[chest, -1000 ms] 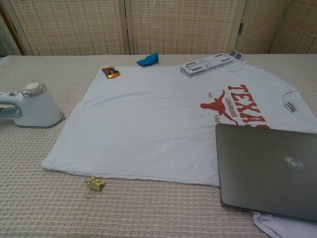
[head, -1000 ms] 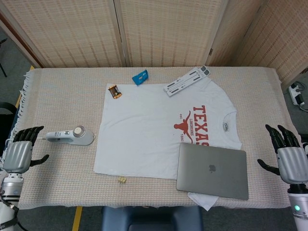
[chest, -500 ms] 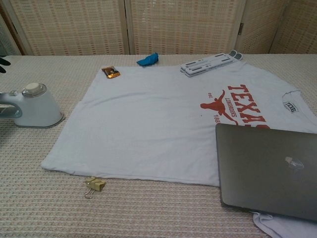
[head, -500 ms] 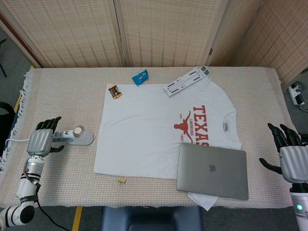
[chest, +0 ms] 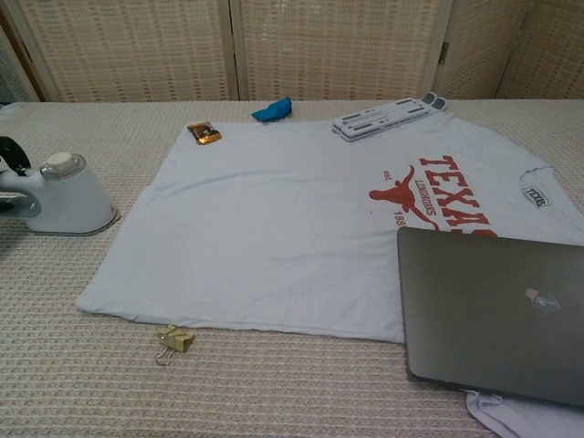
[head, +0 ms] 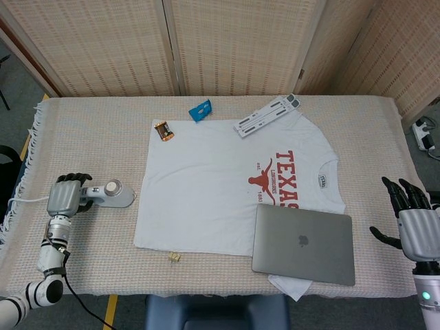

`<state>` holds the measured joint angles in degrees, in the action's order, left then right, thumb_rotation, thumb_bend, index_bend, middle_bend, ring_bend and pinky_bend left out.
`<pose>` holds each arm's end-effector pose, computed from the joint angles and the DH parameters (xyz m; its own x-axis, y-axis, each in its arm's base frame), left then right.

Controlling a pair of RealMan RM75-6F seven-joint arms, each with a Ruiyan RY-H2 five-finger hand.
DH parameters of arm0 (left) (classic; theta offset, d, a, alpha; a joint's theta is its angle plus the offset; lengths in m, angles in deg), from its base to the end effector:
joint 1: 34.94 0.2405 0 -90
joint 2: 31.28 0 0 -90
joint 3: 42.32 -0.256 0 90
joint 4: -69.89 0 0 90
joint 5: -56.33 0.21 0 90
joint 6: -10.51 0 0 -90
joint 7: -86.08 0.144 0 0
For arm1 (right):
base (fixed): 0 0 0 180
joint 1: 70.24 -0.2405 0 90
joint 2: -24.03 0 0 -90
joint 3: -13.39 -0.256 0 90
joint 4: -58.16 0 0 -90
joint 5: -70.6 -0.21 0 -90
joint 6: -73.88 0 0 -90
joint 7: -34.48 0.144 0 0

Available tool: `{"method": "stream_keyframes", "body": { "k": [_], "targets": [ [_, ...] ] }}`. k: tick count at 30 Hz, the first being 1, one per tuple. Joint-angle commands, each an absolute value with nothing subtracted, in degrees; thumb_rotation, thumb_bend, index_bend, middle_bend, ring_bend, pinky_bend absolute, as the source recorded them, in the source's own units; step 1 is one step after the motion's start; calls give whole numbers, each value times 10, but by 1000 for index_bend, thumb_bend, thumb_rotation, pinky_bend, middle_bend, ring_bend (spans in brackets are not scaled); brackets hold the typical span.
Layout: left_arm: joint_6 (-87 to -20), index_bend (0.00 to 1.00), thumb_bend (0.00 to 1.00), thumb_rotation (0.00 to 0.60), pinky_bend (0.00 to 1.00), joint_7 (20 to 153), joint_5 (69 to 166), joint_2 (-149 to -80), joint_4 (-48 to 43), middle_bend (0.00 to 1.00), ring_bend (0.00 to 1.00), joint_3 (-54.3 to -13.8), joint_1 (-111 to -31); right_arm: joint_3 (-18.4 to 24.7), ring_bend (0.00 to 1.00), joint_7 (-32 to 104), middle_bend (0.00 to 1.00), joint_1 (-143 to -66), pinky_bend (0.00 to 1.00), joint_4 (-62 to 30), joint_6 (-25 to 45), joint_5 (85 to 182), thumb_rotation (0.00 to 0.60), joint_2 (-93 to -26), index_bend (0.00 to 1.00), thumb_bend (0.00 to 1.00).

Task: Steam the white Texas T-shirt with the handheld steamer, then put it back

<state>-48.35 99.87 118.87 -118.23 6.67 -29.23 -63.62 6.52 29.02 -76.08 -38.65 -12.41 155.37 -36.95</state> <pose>-0.3143 0.3523 0.0663 0.5305 0.1327 0.8372 0.8374 0.0716 -0.5419 -0.2911 -0.1990 0.1829 0.4514 0.0934 0.8874 -0.8909 -0.0095 0.4541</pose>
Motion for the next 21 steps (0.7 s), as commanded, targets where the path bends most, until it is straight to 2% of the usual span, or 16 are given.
{"method": "stream_keyframes", "body": {
  "k": [1,5,8,13,15,21],
  "targets": [
    [-478,394,315,600,284,994,1187,-1198,91,391,295,-293,-643,66,77,289,155,-762,136,-386,-121,1551,600,-371,3,59],
    [-471,445,329,600,325,986,1191,-1213,123,463,341,-295,-650,66,80,291,160,-765,137,-383,-112,1544,600,-375,3,60],
    [-472,513,337,600,393,973,1199,-1227,149,540,413,-295,-655,69,85,298,167,-771,139,-378,-93,1537,600,-381,4,59],
    [-469,615,352,600,564,934,1214,-1251,199,677,547,-295,-663,77,88,311,174,-790,141,-367,-37,1518,600,-392,6,60],
    [-460,660,359,600,604,918,1219,-1257,216,735,609,-296,-667,77,90,315,179,-801,142,-363,-16,1514,600,-397,8,60],
    [-451,745,350,600,654,848,1234,-1275,255,898,756,-290,-676,75,109,355,223,-840,182,-356,54,1507,600,-408,115,60]
  ]
}}
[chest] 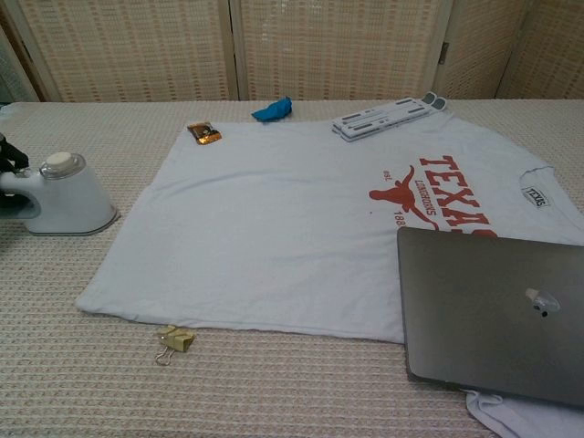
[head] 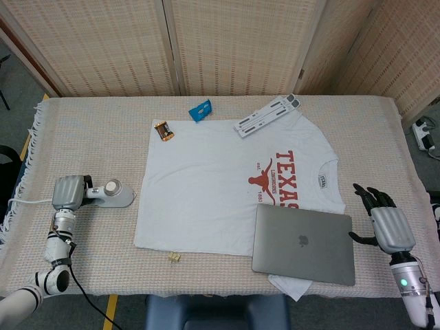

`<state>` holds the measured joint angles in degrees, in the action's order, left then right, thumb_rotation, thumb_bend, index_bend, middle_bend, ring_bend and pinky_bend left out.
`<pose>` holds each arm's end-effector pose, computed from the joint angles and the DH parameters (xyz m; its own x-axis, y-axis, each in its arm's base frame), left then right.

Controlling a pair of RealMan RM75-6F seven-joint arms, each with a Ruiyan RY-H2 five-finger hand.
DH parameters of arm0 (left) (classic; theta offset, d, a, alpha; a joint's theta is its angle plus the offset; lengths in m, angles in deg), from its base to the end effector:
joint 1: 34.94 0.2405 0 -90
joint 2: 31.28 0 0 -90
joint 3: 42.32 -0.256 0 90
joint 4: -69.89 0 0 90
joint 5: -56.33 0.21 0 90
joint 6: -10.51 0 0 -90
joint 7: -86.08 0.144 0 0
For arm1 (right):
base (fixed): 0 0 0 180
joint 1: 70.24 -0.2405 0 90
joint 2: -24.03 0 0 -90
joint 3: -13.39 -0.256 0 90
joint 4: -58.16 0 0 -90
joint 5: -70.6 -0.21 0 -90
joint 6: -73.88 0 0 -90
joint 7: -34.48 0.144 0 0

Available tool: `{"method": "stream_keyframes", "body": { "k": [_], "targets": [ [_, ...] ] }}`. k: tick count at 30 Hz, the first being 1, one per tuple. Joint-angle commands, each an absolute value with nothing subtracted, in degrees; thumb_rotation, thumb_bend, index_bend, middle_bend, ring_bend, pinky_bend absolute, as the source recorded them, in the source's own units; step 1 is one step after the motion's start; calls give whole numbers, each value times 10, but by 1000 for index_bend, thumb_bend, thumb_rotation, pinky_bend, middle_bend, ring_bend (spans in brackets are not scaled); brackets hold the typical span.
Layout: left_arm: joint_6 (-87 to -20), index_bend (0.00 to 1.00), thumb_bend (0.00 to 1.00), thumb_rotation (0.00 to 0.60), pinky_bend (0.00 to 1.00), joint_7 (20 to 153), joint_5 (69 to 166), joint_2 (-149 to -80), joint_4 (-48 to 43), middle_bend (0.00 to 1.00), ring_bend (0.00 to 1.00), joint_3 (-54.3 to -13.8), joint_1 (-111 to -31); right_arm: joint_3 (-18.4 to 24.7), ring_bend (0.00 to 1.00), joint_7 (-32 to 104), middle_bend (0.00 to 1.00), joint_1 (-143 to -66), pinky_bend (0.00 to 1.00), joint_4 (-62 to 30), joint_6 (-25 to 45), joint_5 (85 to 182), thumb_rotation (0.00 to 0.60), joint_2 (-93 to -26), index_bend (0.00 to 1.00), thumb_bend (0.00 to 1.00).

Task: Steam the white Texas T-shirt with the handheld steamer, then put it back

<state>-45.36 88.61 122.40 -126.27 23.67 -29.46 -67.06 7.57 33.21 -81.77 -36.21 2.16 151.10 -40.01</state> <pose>-0.3269 0.3771 0.0504 0.4969 0.1076 0.8611 0.8596 0.0756 -0.5054 -0.2996 -0.2246 0.1371 0.3696 -0.1446 0.9179 -0.9289 -0.0345 0.3687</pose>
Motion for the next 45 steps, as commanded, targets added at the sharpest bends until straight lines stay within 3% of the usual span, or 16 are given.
{"method": "stream_keyframes", "body": {
  "k": [1,3,5,7,9,10,12,16,24,30,37,45],
  "targets": [
    [-449,759,346,600,665,832,1236,-1277,259,921,773,-289,-677,75,113,363,229,-848,183,-354,68,1508,600,-408,124,60],
    [-446,782,347,600,679,799,1246,-1278,268,953,798,-289,-680,77,118,380,232,-870,183,-350,105,1515,600,-408,130,64],
    [-453,797,349,600,683,774,1260,-1280,279,971,814,-292,-682,80,102,397,232,-895,182,-353,144,1523,557,-405,128,124],
    [-462,804,355,600,683,753,1271,-1279,284,980,822,-294,-682,81,56,419,224,-916,156,-357,173,1536,359,-405,108,298],
    [-478,805,359,600,683,727,1283,-1274,282,984,825,-293,-682,82,22,441,202,-940,106,-358,199,1555,207,-407,93,462],
    [-486,805,361,600,684,718,1287,-1271,279,985,825,-292,-682,82,9,447,189,-949,78,-355,206,1563,160,-410,89,536],
    [-503,805,362,600,684,701,1298,-1259,264,985,825,-291,-681,81,0,460,170,-972,33,-347,223,1580,123,-420,83,638],
    [-531,805,367,600,684,688,1317,-1230,213,987,826,-289,-682,80,0,490,125,-1018,0,-323,261,1605,105,-448,51,735],
    [-560,811,368,600,684,733,1358,-1174,49,987,827,-293,-695,85,0,536,88,-1101,0,-256,311,1642,102,-530,3,736],
    [-542,813,367,600,684,791,1361,-1187,-8,988,827,-290,-725,100,0,545,77,-1132,0,-202,315,1658,97,-587,0,736],
    [-516,813,367,600,684,839,1340,-1252,30,987,827,-276,-767,113,0,525,65,-1155,0,-163,327,1654,93,-620,0,737],
    [-489,814,367,600,691,863,1306,-1353,161,988,827,-260,-808,126,0,501,64,-1163,0,-140,333,1637,67,-630,0,737]
  ]
}}
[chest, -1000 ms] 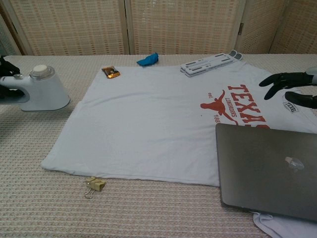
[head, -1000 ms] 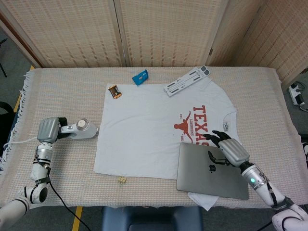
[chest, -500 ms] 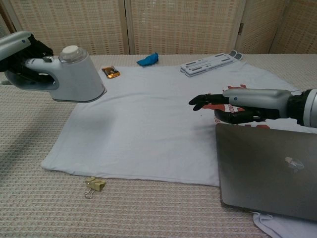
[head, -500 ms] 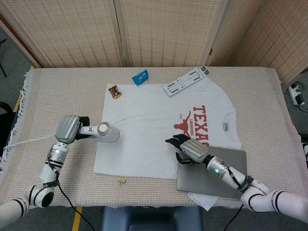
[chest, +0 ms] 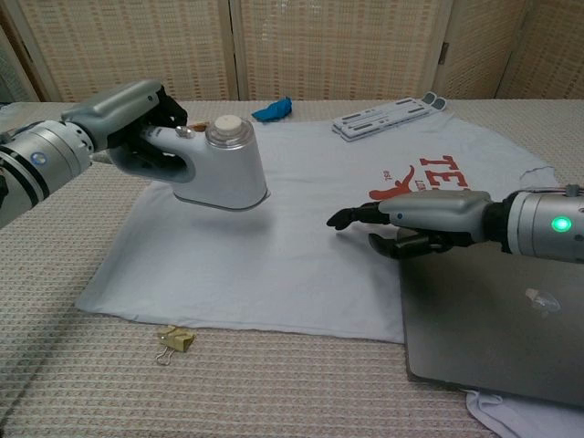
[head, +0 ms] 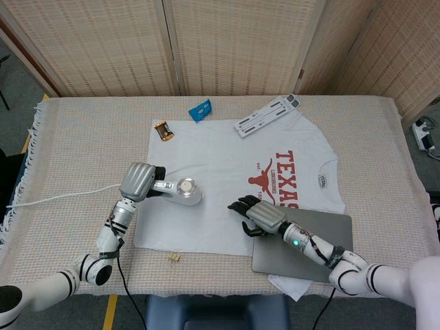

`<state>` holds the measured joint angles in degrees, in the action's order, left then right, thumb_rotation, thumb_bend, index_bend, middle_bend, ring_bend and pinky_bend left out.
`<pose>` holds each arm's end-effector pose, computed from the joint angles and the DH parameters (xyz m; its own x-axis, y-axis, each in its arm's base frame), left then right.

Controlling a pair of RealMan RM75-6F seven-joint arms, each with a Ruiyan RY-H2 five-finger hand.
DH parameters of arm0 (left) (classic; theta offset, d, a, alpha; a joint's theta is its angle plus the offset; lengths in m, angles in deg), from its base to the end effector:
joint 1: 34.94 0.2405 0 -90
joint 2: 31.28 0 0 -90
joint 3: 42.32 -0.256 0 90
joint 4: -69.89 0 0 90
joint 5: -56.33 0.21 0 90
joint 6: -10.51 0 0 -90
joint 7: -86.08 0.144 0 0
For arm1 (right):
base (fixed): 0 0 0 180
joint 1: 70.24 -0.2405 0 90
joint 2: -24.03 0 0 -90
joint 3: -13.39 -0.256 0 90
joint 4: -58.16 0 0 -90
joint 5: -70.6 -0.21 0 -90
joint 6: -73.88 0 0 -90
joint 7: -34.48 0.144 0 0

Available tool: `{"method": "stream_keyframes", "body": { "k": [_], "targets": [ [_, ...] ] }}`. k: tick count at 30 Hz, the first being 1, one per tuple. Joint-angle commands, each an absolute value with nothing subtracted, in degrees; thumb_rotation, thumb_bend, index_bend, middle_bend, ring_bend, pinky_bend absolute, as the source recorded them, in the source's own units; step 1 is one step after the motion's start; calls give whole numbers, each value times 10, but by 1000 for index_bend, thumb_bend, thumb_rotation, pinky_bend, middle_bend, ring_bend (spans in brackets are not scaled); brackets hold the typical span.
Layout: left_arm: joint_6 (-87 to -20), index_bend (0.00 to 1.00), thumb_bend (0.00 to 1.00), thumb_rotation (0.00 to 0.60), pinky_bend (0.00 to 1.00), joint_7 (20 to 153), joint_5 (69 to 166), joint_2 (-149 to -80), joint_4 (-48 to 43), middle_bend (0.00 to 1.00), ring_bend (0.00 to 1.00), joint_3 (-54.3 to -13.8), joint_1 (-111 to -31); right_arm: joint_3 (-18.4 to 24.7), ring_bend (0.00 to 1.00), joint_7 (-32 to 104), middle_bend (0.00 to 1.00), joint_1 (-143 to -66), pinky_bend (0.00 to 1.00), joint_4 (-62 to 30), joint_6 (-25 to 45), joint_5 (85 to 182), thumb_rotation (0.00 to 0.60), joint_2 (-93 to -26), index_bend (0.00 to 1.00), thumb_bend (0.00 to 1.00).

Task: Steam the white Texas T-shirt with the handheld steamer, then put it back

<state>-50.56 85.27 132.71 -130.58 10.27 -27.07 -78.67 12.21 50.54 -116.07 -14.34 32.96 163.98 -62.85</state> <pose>-0.1571 0.3962 -0.0115 0.2927 0.0449 0.9551 0.8967 -0.3598 -0.2579 -0.1806 -0.3301 -0.0439 0.5245 -0.5038 0.6864 -0.7890 -0.5906 0.1694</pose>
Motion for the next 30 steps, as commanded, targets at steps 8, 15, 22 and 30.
{"method": "stream_keyframes", "body": {
  "k": [8,15,22,30],
  "targets": [
    [-466,813,365,600,697,856,1287,-1426,287,987,827,-259,-828,138,0,491,64,-1164,0,-132,332,1624,64,-642,0,735],
    [-454,813,364,600,699,842,1288,-1460,395,987,826,-270,-827,147,0,482,64,-1165,0,-128,331,1619,68,-645,0,737],
    [-439,812,364,600,700,804,1271,-1454,468,986,824,-260,-809,153,0,473,64,-1165,0,-129,329,1611,67,-646,0,735],
    [-468,810,361,600,702,731,1260,-1412,475,986,825,-244,-776,156,0,477,64,-1164,0,-130,320,1609,63,-647,0,736]
  ]
}}
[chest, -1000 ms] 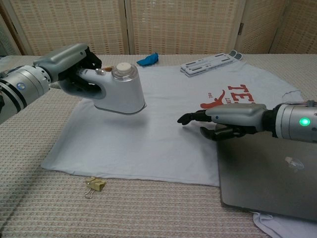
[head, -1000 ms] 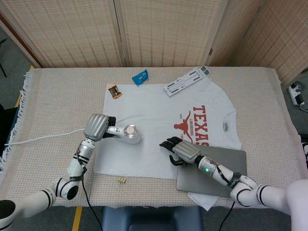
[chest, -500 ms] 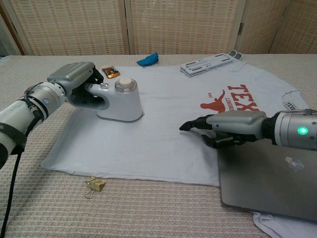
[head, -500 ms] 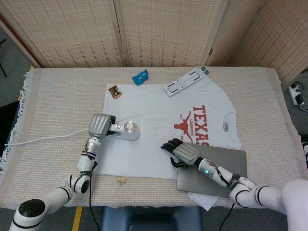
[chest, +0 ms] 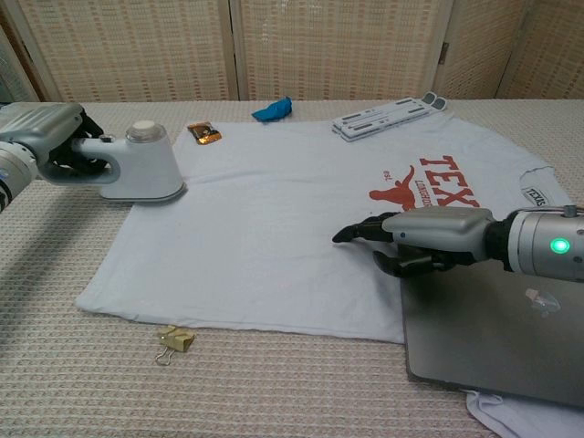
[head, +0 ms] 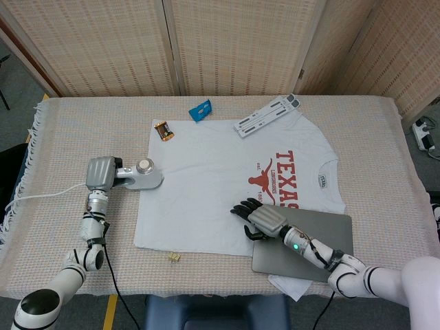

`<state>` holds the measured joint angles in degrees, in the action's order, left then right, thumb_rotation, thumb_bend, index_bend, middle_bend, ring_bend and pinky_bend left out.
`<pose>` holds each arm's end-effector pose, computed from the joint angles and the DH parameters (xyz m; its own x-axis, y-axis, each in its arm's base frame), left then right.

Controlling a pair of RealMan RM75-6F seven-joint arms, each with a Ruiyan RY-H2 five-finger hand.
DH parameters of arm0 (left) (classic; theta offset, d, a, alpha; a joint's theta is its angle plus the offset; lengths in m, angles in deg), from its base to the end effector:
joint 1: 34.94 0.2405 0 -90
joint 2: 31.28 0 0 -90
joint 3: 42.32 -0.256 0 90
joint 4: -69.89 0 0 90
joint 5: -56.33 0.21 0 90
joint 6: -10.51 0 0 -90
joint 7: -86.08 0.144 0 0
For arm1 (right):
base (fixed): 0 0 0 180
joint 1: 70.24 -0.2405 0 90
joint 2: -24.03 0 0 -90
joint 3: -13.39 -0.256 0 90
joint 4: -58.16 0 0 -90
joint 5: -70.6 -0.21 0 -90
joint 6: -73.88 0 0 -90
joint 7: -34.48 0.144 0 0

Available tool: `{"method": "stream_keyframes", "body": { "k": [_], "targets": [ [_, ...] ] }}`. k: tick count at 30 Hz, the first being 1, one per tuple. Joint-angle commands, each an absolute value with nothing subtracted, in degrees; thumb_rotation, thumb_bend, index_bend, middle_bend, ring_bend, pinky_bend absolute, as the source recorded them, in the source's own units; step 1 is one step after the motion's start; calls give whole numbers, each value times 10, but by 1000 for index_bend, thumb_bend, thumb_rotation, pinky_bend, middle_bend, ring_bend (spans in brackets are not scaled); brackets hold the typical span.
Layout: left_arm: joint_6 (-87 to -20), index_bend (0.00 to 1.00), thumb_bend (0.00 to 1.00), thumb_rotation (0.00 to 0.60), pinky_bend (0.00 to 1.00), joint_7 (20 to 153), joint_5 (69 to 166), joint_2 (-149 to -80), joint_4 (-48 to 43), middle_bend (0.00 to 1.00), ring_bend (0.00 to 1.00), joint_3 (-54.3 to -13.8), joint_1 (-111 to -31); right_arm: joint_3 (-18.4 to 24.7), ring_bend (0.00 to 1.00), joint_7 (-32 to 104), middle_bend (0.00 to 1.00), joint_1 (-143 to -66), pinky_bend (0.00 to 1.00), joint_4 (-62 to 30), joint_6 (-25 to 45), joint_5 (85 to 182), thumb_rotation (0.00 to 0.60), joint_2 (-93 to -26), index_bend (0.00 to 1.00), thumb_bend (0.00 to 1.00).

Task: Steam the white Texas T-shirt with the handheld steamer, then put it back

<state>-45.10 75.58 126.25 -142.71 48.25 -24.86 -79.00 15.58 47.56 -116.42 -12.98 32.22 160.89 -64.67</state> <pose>-0.2653 0.4339 0.0120 0.3918 -0.0352 0.9194 0.9200 0.0077 -0.3918 -0.1920 -0.3216 -0.0554 0.5537 -0.5127 0.6562 -0.7830 -0.5886 0.2009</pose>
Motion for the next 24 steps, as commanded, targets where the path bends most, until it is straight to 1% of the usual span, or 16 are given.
{"method": "stream_keyframes", "body": {
  "k": [1,8,13,19,24],
  "targets": [
    [-477,810,360,600,703,723,1264,-1408,468,987,825,-246,-771,156,0,478,64,-1164,0,-130,319,1609,65,-647,0,736],
    [-561,812,359,600,705,701,1327,-1389,387,987,824,-296,-740,161,0,482,64,-1166,0,-130,317,1610,64,-646,0,736],
    [-593,815,358,600,708,734,1360,-1402,348,990,825,-319,-742,165,0,478,64,-1164,0,-133,315,1609,64,-645,0,737],
    [-612,821,357,600,710,776,1373,-1439,342,998,827,-324,-749,167,0,478,64,-1163,0,-138,315,1606,67,-642,0,735],
    [-601,823,356,600,716,810,1363,-1477,386,999,829,-313,-763,169,0,479,64,-1164,0,-138,317,1604,63,-640,0,736]
  ]
}}
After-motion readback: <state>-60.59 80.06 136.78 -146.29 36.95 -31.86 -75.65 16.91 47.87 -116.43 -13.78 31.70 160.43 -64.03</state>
